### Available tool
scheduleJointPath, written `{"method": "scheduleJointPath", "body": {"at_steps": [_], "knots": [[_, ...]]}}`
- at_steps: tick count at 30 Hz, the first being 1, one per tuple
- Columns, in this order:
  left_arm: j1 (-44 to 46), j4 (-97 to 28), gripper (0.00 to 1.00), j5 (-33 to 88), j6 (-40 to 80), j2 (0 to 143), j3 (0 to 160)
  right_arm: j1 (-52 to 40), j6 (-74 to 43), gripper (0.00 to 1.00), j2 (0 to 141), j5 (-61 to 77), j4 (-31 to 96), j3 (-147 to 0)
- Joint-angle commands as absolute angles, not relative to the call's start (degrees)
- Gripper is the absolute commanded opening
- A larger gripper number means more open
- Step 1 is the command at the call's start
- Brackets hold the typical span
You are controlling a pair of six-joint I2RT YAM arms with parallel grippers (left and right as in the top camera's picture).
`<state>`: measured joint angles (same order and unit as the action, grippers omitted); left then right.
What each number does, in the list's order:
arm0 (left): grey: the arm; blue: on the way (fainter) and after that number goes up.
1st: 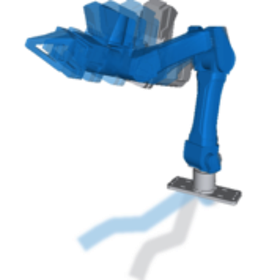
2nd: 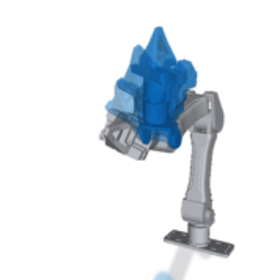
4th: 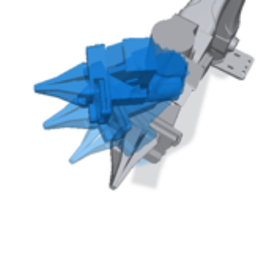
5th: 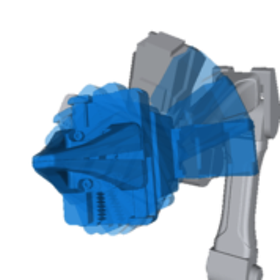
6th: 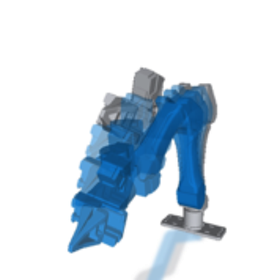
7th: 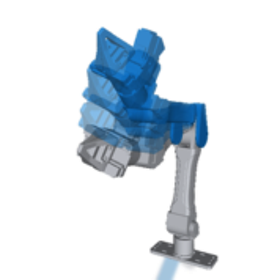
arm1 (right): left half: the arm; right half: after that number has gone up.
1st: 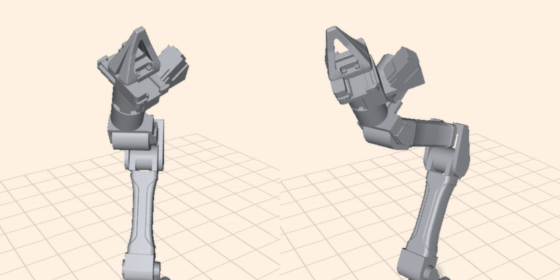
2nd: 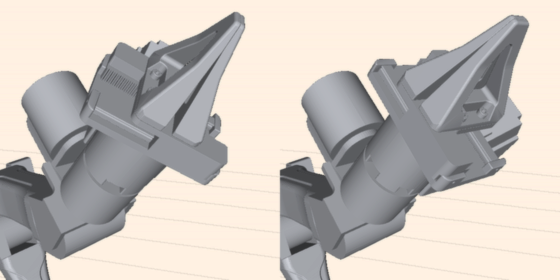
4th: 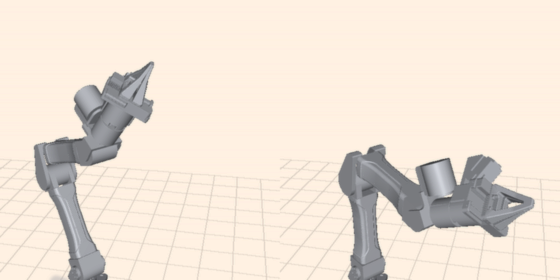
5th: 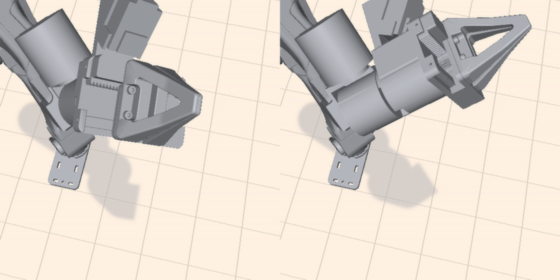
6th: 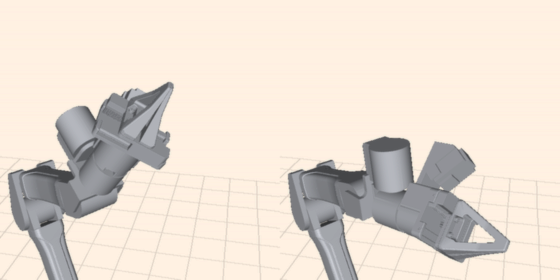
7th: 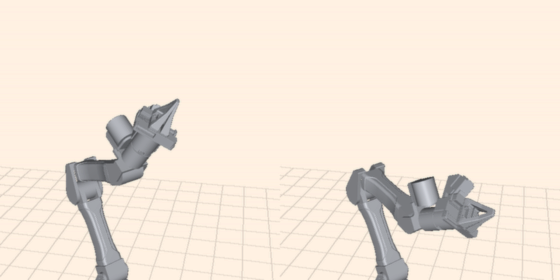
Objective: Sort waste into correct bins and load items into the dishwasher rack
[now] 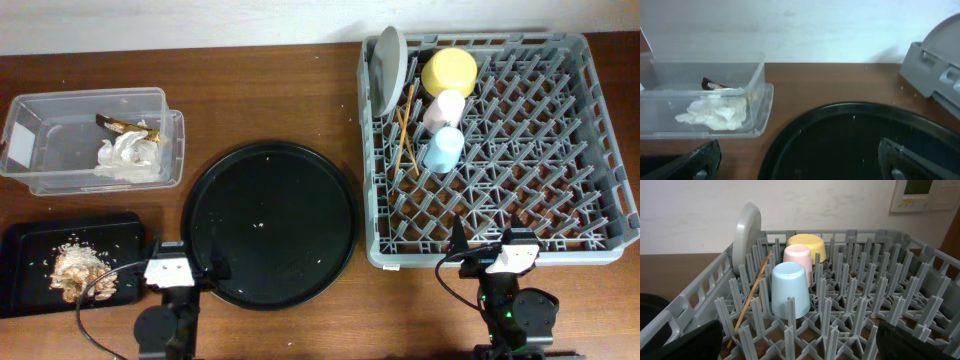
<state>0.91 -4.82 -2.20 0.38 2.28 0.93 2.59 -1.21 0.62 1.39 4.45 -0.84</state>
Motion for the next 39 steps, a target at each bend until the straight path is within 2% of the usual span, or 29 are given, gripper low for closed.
{"method": "scheduleJointPath", "body": {"at_steps": [1,5,25,39], "knots": [[1.08,-4.69,0.99,-1.19,-7.07,0.27,0.47,2.98,-0.84,0.98,0.19,1.06,4.49,-0.32],[1.06,-4.73,1.0,-1.28,-12.16,0.27,0.47,2.98,-0.84,0.98,0.19,1.06,4.49,-0.32],[1.06,-2.04,0.99,-2.76,-12.78,0.27,0.47,2.98,-0.84,0.98,0.19,1.04,4.49,-0.32],[1.08,-4.62,0.99,-2.52,-13.78,0.47,0.54,2.98,-0.84,0.98,0.19,1.06,4.49,-0.32]]}}
